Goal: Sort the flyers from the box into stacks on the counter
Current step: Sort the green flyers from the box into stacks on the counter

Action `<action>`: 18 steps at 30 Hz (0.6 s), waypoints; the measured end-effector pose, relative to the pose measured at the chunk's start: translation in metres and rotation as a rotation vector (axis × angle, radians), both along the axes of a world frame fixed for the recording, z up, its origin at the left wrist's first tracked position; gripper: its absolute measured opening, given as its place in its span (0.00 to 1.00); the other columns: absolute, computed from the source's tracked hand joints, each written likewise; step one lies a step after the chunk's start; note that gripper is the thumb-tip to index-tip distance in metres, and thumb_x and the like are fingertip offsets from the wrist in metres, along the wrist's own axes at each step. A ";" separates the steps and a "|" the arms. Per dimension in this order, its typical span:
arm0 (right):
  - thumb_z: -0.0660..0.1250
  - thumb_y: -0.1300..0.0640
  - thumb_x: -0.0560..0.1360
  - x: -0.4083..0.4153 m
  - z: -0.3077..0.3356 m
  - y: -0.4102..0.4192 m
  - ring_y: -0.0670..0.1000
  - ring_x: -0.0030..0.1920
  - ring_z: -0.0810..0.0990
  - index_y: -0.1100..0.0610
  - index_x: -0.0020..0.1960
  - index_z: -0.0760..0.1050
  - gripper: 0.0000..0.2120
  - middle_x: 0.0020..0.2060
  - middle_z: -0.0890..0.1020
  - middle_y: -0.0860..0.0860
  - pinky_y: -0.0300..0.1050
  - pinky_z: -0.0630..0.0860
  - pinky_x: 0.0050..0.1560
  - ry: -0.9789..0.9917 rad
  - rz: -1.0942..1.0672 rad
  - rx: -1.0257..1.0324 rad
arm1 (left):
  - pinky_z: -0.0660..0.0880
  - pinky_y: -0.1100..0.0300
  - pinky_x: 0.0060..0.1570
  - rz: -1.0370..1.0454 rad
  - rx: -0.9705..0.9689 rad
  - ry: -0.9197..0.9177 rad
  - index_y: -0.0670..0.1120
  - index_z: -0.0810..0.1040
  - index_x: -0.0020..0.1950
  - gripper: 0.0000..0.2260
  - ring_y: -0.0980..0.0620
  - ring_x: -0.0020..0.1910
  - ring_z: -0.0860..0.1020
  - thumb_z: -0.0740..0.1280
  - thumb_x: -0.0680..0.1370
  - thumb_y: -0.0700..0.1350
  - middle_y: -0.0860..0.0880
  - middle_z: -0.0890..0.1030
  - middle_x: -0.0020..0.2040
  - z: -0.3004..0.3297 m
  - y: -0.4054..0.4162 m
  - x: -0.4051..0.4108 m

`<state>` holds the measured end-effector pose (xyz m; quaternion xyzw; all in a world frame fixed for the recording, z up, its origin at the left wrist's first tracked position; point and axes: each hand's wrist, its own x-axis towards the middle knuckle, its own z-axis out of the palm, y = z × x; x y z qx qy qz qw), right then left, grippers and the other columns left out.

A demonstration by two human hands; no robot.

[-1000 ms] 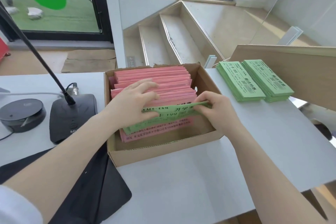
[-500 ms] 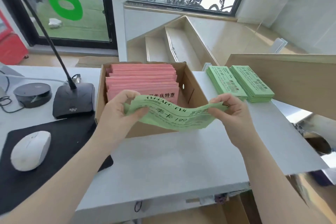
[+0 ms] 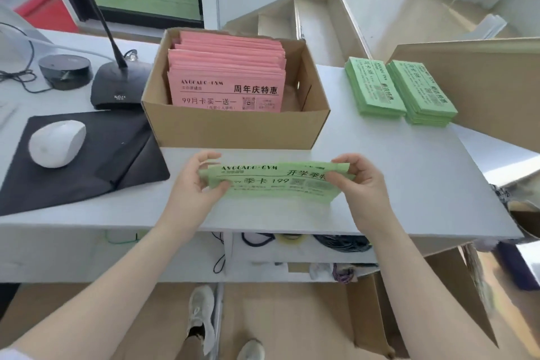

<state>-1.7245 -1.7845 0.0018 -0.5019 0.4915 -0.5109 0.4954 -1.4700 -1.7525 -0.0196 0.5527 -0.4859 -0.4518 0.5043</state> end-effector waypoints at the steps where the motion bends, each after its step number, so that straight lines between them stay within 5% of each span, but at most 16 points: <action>1: 0.65 0.74 0.70 0.000 -0.005 0.001 0.44 0.37 0.81 0.57 0.44 0.74 0.13 0.33 0.82 0.45 0.36 0.76 0.37 -0.019 0.021 0.032 | 0.76 0.65 0.51 0.002 0.018 0.055 0.54 0.70 0.54 0.17 0.57 0.50 0.80 0.67 0.74 0.33 0.51 0.81 0.52 -0.003 0.001 -0.001; 4: 0.65 0.73 0.72 -0.004 -0.018 0.006 0.46 0.43 0.81 0.56 0.48 0.75 0.13 0.40 0.84 0.48 0.36 0.76 0.42 -0.006 0.078 0.120 | 0.74 0.70 0.48 -0.033 0.013 0.095 0.50 0.69 0.54 0.15 0.63 0.47 0.79 0.64 0.76 0.31 0.51 0.80 0.51 -0.007 0.001 -0.006; 12: 0.65 0.69 0.73 0.001 -0.020 0.002 0.45 0.42 0.81 0.61 0.46 0.76 0.05 0.39 0.83 0.47 0.35 0.75 0.43 0.096 0.035 0.110 | 0.70 0.68 0.54 -0.141 -0.042 -0.204 0.53 0.73 0.54 0.10 0.64 0.53 0.77 0.59 0.80 0.38 0.63 0.81 0.48 -0.019 -0.014 -0.009; 15: 0.66 0.69 0.73 -0.015 0.002 -0.002 0.45 0.40 0.80 0.56 0.44 0.76 0.08 0.39 0.82 0.48 0.34 0.75 0.40 0.131 -0.092 0.059 | 0.69 0.75 0.44 -0.166 -0.222 -0.392 0.53 0.72 0.53 0.09 0.68 0.45 0.76 0.60 0.80 0.39 0.63 0.78 0.46 0.013 -0.028 -0.010; 18: 0.68 0.67 0.73 -0.031 0.023 -0.009 0.51 0.41 0.79 0.48 0.45 0.76 0.13 0.41 0.82 0.48 0.46 0.75 0.45 0.277 -0.100 0.014 | 0.68 0.76 0.41 -0.187 -0.464 -0.511 0.56 0.73 0.53 0.10 0.66 0.42 0.74 0.60 0.77 0.41 0.64 0.77 0.43 0.057 -0.049 -0.016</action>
